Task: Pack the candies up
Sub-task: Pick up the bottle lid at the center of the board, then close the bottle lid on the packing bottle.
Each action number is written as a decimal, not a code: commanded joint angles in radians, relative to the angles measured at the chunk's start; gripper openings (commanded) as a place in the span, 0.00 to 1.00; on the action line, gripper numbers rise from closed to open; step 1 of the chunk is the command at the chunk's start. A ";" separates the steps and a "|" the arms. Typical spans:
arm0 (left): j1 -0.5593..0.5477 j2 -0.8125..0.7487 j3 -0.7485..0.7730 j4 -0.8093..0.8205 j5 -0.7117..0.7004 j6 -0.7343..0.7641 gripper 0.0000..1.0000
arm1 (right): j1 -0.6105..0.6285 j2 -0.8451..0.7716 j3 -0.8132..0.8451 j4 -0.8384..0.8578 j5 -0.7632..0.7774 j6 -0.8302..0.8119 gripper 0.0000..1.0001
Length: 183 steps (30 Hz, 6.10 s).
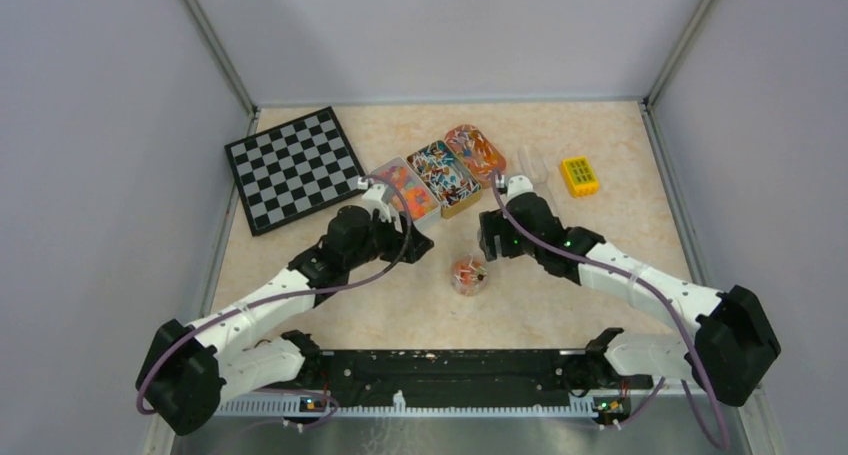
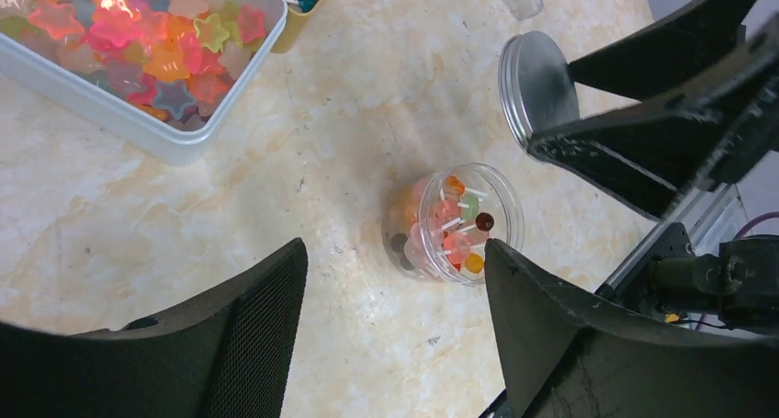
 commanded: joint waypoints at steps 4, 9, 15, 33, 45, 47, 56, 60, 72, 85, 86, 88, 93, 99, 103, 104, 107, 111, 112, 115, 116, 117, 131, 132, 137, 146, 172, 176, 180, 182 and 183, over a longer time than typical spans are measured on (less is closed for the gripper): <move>0.031 0.018 -0.009 0.076 0.121 -0.082 0.76 | 0.141 -0.016 0.046 -0.016 -0.022 0.029 0.76; 0.031 0.028 -0.007 0.088 0.145 -0.107 0.75 | 0.217 0.061 0.074 -0.011 0.001 0.034 0.78; 0.033 0.027 -0.011 0.085 0.143 -0.106 0.75 | 0.281 0.161 0.126 -0.052 0.059 0.024 0.79; 0.033 0.040 -0.008 0.076 0.138 -0.086 0.75 | 0.329 0.174 0.130 -0.142 0.097 0.055 0.79; 0.033 0.043 -0.002 0.074 0.162 -0.082 0.75 | 0.331 0.129 0.088 -0.082 0.114 0.091 0.87; 0.033 0.040 -0.002 0.072 0.162 -0.080 0.75 | 0.329 0.110 0.091 -0.083 0.110 0.095 0.88; 0.033 0.057 0.008 0.079 0.207 -0.056 0.75 | 0.329 0.044 0.127 -0.168 0.121 0.117 0.89; 0.032 0.083 0.009 0.090 0.223 -0.058 0.75 | 0.307 0.010 0.139 -0.175 0.087 0.122 0.89; 0.019 0.264 0.043 0.183 0.327 -0.065 0.67 | 0.106 -0.019 0.061 -0.088 -0.121 0.117 0.62; -0.031 0.402 0.061 0.277 0.349 -0.065 0.61 | 0.062 -0.002 -0.100 0.033 -0.234 0.135 0.47; -0.037 0.411 0.060 0.280 0.347 -0.054 0.61 | 0.062 -0.006 -0.118 0.037 -0.245 0.139 0.47; -0.053 0.427 0.060 0.277 0.329 -0.037 0.61 | 0.062 -0.020 -0.151 0.043 -0.253 0.147 0.47; -0.080 0.473 0.069 0.275 0.318 -0.021 0.58 | 0.062 -0.064 -0.208 0.076 -0.236 0.158 0.42; -0.111 0.504 0.077 0.228 0.249 0.008 0.54 | 0.061 -0.066 -0.283 0.128 -0.254 0.188 0.37; -0.142 0.510 0.062 0.187 0.173 0.014 0.53 | 0.060 -0.083 -0.371 0.175 -0.283 0.244 0.36; -0.147 0.510 0.047 0.186 0.164 0.008 0.53 | 0.061 -0.095 -0.393 0.196 -0.284 0.257 0.36; -0.146 0.489 0.013 0.234 0.191 -0.025 0.53 | 0.057 -0.145 -0.413 0.212 -0.287 0.277 0.41; -0.145 0.426 0.018 0.296 0.235 -0.070 0.57 | 0.015 -0.205 -0.319 0.174 -0.313 0.280 0.45; -0.144 0.418 0.032 0.296 0.247 -0.073 0.60 | 0.003 -0.215 -0.290 0.160 -0.320 0.284 0.48; -0.144 0.400 0.070 0.291 0.287 -0.076 0.67 | -0.016 -0.245 -0.245 0.143 -0.340 0.315 0.59; -0.145 0.396 0.078 0.289 0.295 -0.077 0.68 | -0.017 -0.255 -0.243 0.145 -0.347 0.329 0.60; -0.145 0.393 0.085 0.289 0.303 -0.076 0.69 | -0.018 -0.264 -0.247 0.148 -0.354 0.340 0.60; -0.146 0.356 0.104 0.244 0.239 -0.047 0.66 | -0.018 -0.266 -0.225 0.066 -0.306 0.268 0.62; -0.144 0.328 0.098 0.226 0.199 -0.048 0.68 | -0.019 -0.268 -0.202 0.050 -0.299 0.246 0.69; -0.121 0.166 0.091 0.099 -0.011 -0.032 0.96 | 0.038 -0.235 -0.114 -0.033 -0.226 0.150 0.90; -0.106 -0.099 0.038 -0.037 -0.295 -0.008 0.99 | 0.247 -0.018 0.051 -0.113 0.047 0.094 0.90; -0.106 -0.201 -0.064 -0.011 -0.341 -0.013 0.99 | 0.295 0.152 0.108 -0.083 0.042 0.072 0.93; -0.107 -0.205 -0.068 -0.012 -0.343 -0.014 0.99 | 0.304 0.169 0.110 -0.106 0.074 0.075 0.93; -0.106 -0.205 -0.069 -0.011 -0.344 -0.017 0.99 | 0.310 0.169 0.113 -0.111 0.091 0.073 0.90; -0.106 -0.206 -0.071 -0.010 -0.344 -0.017 0.99 | 0.314 0.161 0.112 -0.105 0.098 0.074 0.86; -0.107 -0.205 -0.071 -0.008 -0.345 -0.017 0.99 | 0.314 0.155 0.109 -0.097 0.100 0.073 0.84</move>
